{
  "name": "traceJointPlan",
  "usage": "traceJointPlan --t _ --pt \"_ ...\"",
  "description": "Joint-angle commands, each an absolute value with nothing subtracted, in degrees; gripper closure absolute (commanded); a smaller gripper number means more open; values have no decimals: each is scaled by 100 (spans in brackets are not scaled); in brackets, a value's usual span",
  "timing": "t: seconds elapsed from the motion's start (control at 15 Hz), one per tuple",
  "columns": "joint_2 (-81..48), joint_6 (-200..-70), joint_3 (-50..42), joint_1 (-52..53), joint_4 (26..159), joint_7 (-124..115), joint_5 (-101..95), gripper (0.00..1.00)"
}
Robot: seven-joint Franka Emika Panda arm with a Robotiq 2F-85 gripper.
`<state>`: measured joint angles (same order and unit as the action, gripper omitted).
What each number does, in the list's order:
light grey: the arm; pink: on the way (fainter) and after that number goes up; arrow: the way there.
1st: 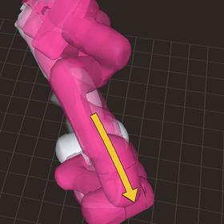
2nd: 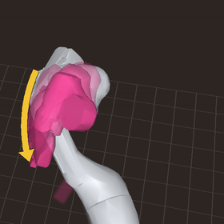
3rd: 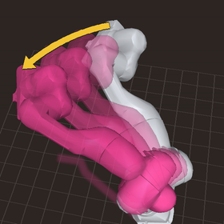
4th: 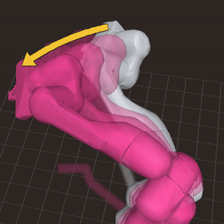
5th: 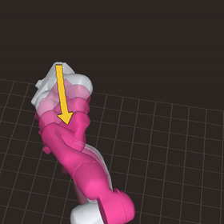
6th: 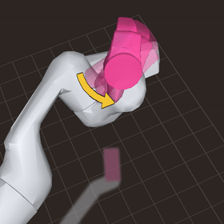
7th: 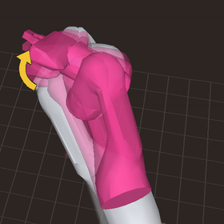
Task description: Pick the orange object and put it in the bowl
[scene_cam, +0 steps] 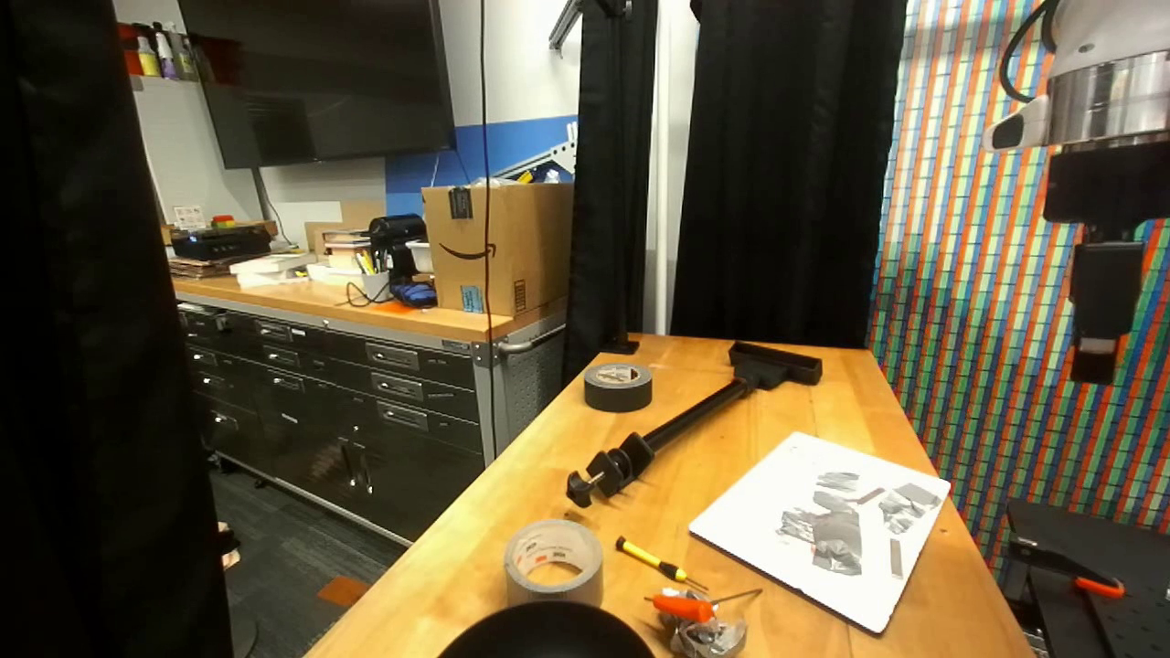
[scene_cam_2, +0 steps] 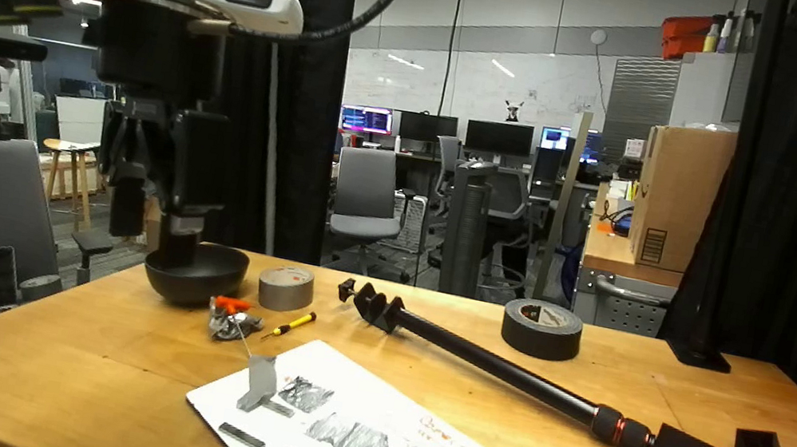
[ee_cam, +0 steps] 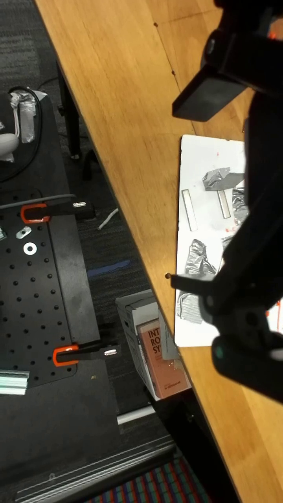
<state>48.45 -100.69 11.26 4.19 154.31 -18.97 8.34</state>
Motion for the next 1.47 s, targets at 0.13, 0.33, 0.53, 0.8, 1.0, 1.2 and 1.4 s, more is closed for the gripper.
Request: traceJointPlan --t 0.13,0.33,0.53,0.8,1.0,1.2,1.4 --pt "4755 -9883 1421 401 14971 -2728 1341 0" --pt "4482 -10095 1825 373 14574 -3442 1819 0" --pt "4079 -10528 2245 310 14259 -4171 2052 0" --pt "3221 -11655 2593 131 13933 -5212 1834 0" --pt "2333 -12014 2642 -49 13560 -6273 1528 0" --pt "1540 -12087 2538 10 13239 -7292 1283 0" --pt "690 -12139 2389 233 12961 -8204 1275 0"
